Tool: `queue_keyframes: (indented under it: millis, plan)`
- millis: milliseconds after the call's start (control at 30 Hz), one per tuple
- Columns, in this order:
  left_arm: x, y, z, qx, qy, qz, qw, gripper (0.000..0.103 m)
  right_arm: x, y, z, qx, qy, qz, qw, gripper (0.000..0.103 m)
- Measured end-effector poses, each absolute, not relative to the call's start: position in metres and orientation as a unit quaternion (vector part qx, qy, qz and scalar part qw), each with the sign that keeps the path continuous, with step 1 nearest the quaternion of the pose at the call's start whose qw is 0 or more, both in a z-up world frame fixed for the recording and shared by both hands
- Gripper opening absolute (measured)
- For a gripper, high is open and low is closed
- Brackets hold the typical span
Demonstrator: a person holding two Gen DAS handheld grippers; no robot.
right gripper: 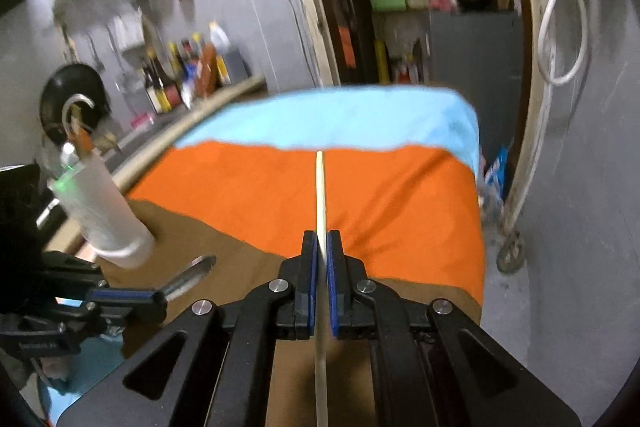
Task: Organize utensils
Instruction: 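Lift the spoon and chopstick up off the cloth and carry them toward the caddy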
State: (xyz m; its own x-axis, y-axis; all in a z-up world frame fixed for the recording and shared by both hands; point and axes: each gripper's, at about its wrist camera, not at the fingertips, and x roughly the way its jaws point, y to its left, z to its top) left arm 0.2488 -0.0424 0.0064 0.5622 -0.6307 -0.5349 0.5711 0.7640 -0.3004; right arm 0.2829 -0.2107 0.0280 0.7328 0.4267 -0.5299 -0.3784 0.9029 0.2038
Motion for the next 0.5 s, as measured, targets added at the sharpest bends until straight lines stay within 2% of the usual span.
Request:
queue_keyframes:
  millis: [167,500]
  plan:
    - [0.228,-0.018,0.034,-0.074,0.230,-0.343,0.908,0.000,0.264,-0.197,0.050,0.049,0.223,0.229,0.946,0.003]
    - [0.221,0.031,0.080,-0.125,0.133,-0.314,0.932,0.000,0.236,-0.146,0.104,0.066,0.076,0.308,0.946,0.003]
